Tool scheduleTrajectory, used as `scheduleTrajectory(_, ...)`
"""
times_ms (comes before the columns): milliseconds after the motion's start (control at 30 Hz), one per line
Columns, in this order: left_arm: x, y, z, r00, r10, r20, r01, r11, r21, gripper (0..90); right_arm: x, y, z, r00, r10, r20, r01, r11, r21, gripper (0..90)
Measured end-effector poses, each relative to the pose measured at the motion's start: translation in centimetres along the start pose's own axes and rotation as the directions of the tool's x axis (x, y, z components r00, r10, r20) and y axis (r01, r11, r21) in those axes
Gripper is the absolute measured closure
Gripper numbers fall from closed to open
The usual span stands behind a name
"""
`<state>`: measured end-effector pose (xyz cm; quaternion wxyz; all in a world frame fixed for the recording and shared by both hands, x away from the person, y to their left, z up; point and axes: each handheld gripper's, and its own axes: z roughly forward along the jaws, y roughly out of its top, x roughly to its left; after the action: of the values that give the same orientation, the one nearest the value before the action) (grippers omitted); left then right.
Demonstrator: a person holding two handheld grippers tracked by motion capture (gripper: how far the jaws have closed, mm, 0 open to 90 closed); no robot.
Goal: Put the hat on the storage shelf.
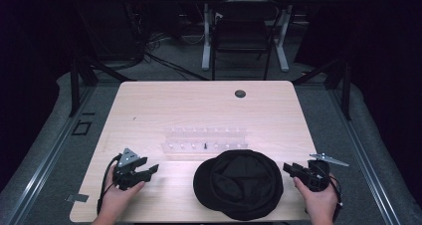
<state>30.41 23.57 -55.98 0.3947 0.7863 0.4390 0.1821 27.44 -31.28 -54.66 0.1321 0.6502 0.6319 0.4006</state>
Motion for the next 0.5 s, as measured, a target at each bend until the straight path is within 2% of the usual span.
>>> scheduleTrajectory(133, 0.0, 0.0, 0.0, 1.0000, -0.006, -0.001, 0.006, 1.0000, -0.001, 44.6, 0.1, 0.0, -0.1, 1.0000, -0.007, 0.006, 0.007, 1.000, 0.002, 56.8)
scheduleTrajectory(300, 0.1, 0.0, -0.2, 1.0000, -0.004, -0.001, 0.004, 1.0000, -0.003, 44.4, 0.2, 0.0, -0.1, 0.9999, -0.013, -0.011, 0.013, 1.000, 0.001, 56.5)
scheduleTrajectory(500, 0.1, -0.1, -0.5, 0.9999, -0.010, -0.003, 0.010, 0.9998, -0.015, 44.4, 1.2, 0.7, -0.4, 0.9990, -0.026, -0.036, 0.027, 0.999, 0.028, 56.5)
